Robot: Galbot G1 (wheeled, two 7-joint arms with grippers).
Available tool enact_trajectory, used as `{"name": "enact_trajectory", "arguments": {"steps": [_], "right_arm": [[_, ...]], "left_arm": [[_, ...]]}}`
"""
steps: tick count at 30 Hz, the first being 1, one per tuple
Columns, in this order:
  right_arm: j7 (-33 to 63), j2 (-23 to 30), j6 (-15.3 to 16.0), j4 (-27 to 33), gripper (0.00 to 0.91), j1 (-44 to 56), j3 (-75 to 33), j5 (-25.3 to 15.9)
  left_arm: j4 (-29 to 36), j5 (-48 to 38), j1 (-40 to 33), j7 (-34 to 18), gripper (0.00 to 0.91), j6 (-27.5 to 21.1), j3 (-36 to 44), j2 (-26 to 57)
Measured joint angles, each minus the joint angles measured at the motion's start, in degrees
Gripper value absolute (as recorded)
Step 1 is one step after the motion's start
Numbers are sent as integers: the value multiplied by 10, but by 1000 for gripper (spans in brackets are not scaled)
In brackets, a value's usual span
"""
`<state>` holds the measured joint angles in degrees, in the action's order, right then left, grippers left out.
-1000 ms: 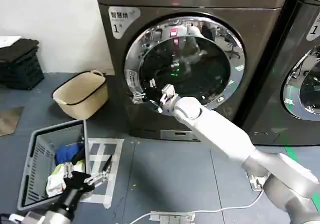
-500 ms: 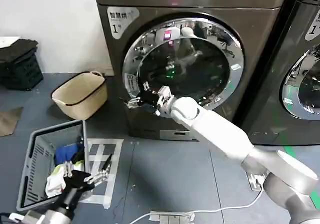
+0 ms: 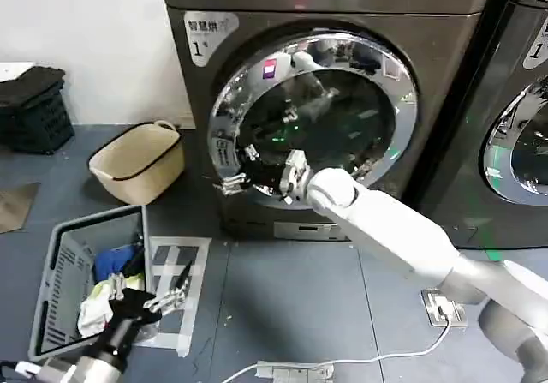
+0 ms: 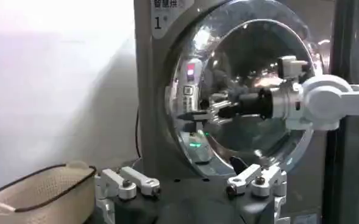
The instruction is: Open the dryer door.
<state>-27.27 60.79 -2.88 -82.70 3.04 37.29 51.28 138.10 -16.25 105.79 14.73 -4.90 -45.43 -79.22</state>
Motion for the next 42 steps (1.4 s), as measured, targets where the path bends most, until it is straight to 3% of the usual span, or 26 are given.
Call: {"name": "enact_trajectory", "arguments": {"steps": [8,17,29,42], "right_arm": [[-56,-52,-31,-59,907,6,4,13],[-105,-109,-40,-116,907,26,-11,34],[-172,-190,-49,-188,907,83,-65,37],[-279,-272,-62,-244,907,206,-192,53]], "left_arm": [[-3,-2,-6,1,907,0,-1,3],[-17,-43,-43,6,907,-25,-18,33],[-65,-87,-133,25,907,-37,-25,91],[-132,-157,-232,60,907,-44,-4,168]]}}
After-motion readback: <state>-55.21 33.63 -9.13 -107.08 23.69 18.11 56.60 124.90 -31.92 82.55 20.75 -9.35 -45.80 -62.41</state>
